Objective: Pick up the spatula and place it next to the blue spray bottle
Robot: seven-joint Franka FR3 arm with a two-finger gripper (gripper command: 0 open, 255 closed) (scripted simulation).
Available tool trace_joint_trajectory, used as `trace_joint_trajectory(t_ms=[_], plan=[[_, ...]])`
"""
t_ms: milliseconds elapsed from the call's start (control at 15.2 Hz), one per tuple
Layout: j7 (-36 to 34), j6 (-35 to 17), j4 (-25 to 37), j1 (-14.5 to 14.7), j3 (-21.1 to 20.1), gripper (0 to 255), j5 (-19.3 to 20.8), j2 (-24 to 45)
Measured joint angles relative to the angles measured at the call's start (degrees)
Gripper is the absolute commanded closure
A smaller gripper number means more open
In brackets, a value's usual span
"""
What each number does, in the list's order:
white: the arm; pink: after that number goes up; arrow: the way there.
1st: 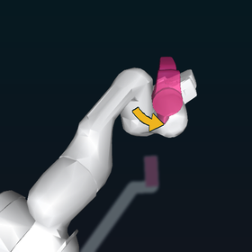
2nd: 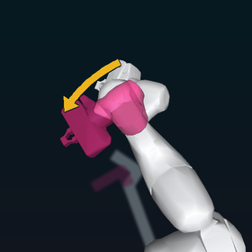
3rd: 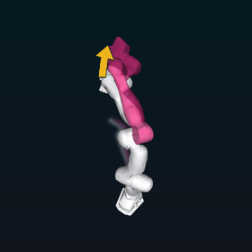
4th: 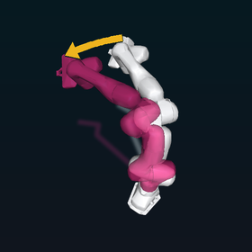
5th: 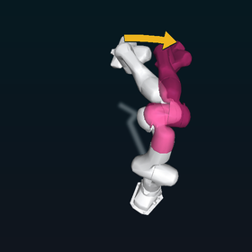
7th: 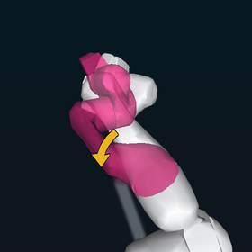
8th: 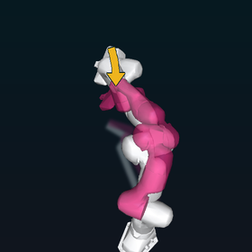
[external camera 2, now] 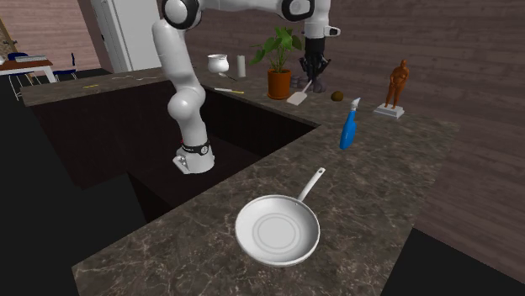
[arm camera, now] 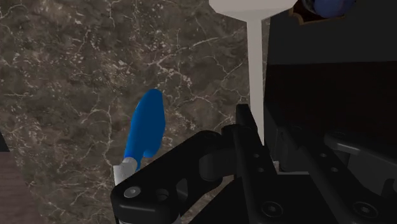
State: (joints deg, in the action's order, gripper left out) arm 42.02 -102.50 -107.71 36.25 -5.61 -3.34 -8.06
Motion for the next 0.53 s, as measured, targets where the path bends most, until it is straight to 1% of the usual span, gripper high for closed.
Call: trace_joint_trajectory(t_ms=[198, 528], plan=[[-3.59, 0.27, 5.23, 1.43, -1.96, 255, 0.53, 4.84], [-9.69, 2.23, 16.17, 4.38, -4.84, 255, 2.33, 13.69]])
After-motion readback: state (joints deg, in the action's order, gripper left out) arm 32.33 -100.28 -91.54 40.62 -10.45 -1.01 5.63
